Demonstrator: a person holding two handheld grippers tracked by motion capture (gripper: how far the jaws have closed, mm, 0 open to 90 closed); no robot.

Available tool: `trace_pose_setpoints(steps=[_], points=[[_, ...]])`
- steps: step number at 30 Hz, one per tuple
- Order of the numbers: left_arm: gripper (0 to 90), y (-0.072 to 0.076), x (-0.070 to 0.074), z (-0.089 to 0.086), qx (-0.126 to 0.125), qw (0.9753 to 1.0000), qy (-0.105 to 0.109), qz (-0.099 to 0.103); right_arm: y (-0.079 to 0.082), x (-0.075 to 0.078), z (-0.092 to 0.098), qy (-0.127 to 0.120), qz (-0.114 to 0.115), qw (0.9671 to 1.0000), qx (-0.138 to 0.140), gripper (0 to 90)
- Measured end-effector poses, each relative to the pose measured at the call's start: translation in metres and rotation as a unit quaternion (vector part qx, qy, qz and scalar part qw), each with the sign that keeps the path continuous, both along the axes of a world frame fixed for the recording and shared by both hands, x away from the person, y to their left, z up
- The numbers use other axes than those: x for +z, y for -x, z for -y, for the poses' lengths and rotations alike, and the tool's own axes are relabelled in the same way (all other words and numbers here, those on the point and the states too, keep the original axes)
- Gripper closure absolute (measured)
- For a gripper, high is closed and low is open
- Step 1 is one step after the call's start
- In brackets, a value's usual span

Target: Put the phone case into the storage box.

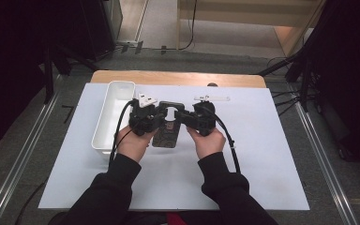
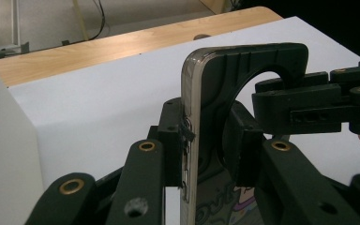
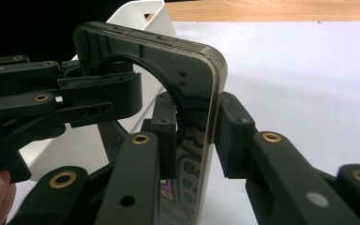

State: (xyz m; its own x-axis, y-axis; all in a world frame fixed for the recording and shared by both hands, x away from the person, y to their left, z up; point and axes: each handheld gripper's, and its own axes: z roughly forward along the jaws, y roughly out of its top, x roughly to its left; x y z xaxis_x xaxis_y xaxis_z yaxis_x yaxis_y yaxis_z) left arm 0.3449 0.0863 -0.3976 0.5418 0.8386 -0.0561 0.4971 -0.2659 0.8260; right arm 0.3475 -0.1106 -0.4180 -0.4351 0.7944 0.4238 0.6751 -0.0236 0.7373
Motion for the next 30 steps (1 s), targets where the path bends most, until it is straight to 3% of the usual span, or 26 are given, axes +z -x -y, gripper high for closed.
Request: trace_pose_setpoints(steps=[8,12,22,25,26,28,30], points=[[72.3,-0.0019,0.0006,-0.0026,-0.005,1.0000,0.002,-0.008,-0.0001,-0.0009,-0.0012,-0.005,0.000,1.0000,0.000,70.8],[72.4,-0.0008,0.0018,-0.0023,-0.004,1.0000,0.001,0.000,-0.0002,-0.0007,-0.0013,-0.008,0.003,1.0000,0.001,70.5],[72.8,-0.0027,0.0023,-0.0033,-0.011,0.9999,0.004,-0.013,-0.0023,-0.0016,0.0004,-0.007,0.006,0.9999,0.010,69.3],[73.0,-0.0031,0.0021,-0.0033,-0.011,0.9998,0.004,-0.015,-0.0024,-0.0018,0.0010,-0.004,0.009,0.9999,0.014,64.6],[73.0,-0.0033,0.0022,-0.0038,-0.012,0.9998,0.005,-0.016,-0.0018,-0.0016,0.0016,0.001,0.023,0.9995,0.020,61.0],[73.0,-0.0035,0.0025,-0.0043,-0.012,0.9998,0.006,-0.015,-0.0016,-0.0014,0.0022,0.004,0.029,0.9992,0.025,57.7],[73.0,-0.0037,0.0027,-0.0044,-0.013,0.9997,0.009,-0.017,-0.0019,-0.0015,0.0032,0.004,0.029,0.9991,0.031,57.6]])
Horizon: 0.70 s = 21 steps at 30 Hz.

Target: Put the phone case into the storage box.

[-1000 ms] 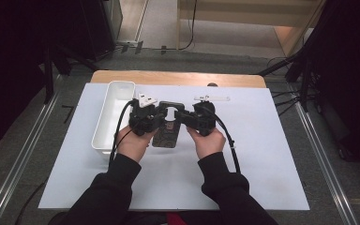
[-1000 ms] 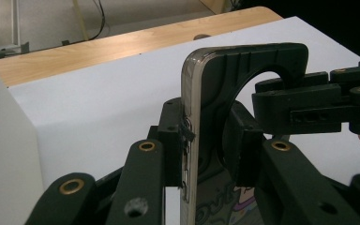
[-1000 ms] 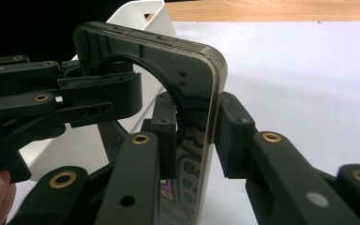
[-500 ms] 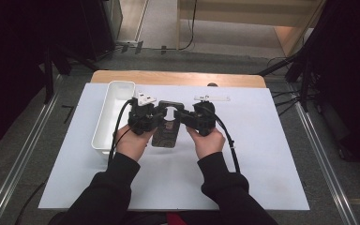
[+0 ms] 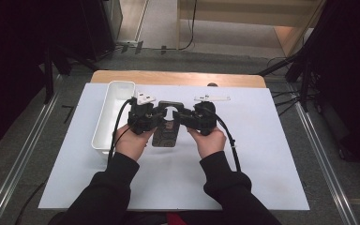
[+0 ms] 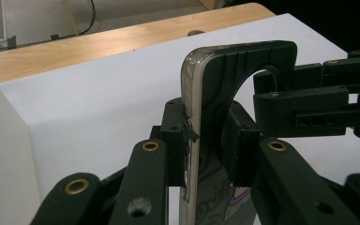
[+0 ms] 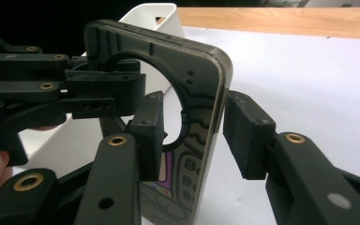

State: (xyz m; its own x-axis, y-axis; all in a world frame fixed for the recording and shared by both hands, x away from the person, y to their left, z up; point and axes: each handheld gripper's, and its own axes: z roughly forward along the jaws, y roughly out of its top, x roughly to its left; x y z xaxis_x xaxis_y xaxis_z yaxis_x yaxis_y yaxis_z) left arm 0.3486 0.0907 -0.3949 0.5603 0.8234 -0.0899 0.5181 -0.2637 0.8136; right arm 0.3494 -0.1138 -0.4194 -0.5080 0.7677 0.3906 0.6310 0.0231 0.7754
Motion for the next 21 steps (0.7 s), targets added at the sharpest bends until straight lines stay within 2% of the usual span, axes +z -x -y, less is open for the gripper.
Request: trace_pose_setpoints(steps=[5,6,13,21], points=[[73.0,-0.001,0.000,-0.001,-0.003,1.0000,0.002,-0.004,-0.001,-0.001,0.003,0.004,-0.011,0.9998,0.013,52.0],[73.1,-0.001,0.000,-0.002,-0.005,1.0000,0.003,-0.006,0.000,-0.002,0.004,0.009,-0.010,0.9996,0.023,48.4],[73.1,-0.002,0.001,-0.002,-0.007,0.9999,0.005,-0.008,0.003,0.000,0.007,0.024,-0.003,0.9990,0.038,41.4],[73.1,-0.002,0.002,-0.003,-0.007,0.9999,0.005,-0.008,0.007,0.003,0.015,0.027,-0.005,0.9980,0.057,39.0]])
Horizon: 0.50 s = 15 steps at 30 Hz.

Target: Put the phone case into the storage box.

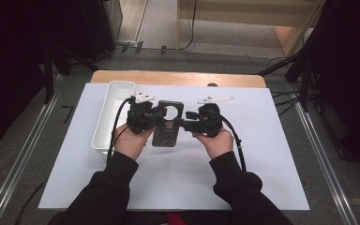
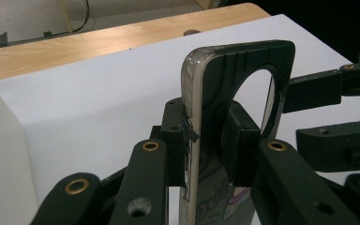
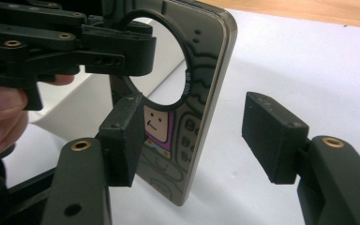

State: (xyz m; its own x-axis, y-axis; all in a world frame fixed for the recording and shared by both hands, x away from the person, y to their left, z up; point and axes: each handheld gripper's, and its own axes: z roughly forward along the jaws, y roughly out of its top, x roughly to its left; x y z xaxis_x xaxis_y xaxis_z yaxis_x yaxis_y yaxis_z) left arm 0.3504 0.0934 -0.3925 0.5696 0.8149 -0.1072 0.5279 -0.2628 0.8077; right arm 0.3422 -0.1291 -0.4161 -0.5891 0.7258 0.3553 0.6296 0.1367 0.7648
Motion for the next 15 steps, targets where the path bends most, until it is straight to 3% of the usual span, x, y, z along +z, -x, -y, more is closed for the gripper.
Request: trace_pose_setpoints(steps=[15], points=[[73.0,0.000,0.000,-0.001,-0.004,1.0000,0.004,-0.001,0.009,-0.004,0.012,0.016,-0.001,0.9992,0.036,35.8]])
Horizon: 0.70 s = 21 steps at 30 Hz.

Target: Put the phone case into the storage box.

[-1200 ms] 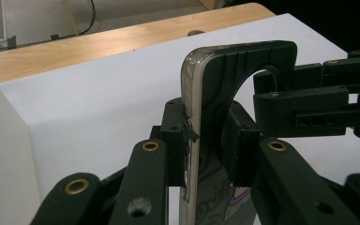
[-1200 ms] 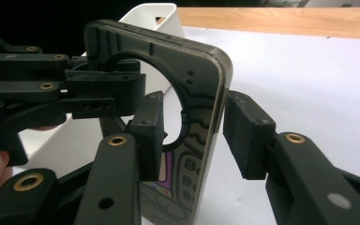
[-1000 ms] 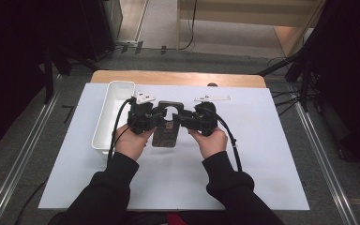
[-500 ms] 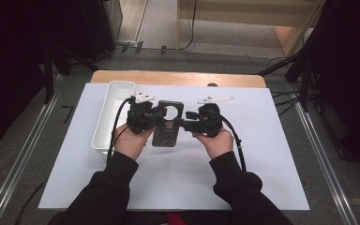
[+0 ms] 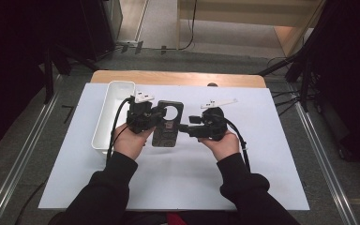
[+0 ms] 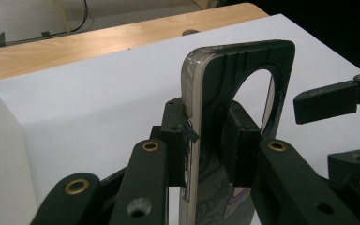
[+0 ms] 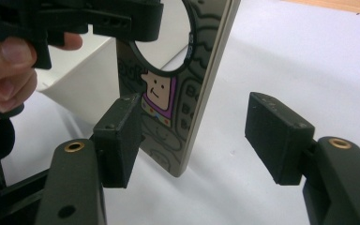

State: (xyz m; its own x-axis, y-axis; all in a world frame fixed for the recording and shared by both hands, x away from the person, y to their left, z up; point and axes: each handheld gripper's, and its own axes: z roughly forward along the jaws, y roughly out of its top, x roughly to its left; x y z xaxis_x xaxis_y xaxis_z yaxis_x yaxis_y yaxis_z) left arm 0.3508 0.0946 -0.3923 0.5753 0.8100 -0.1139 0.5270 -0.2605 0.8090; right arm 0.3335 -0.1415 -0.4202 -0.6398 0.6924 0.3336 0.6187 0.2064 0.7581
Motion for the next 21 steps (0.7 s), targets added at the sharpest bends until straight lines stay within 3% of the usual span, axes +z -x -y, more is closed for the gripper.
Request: trace_pose_setpoints(steps=[4,15,21], points=[[73.0,0.000,0.000,0.000,-0.005,1.0000,0.004,-0.001,0.003,-0.003,0.005,-0.002,0.015,0.9998,0.013,35.1],[72.9,0.001,0.002,-0.002,-0.014,0.9999,0.008,-0.002,0.009,-0.011,0.020,-0.022,0.004,0.9988,0.042,28.0],[72.9,0.000,0.002,-0.005,-0.017,0.9998,0.013,-0.005,0.012,-0.014,0.024,-0.015,0.000,0.9986,0.050,27.1]])
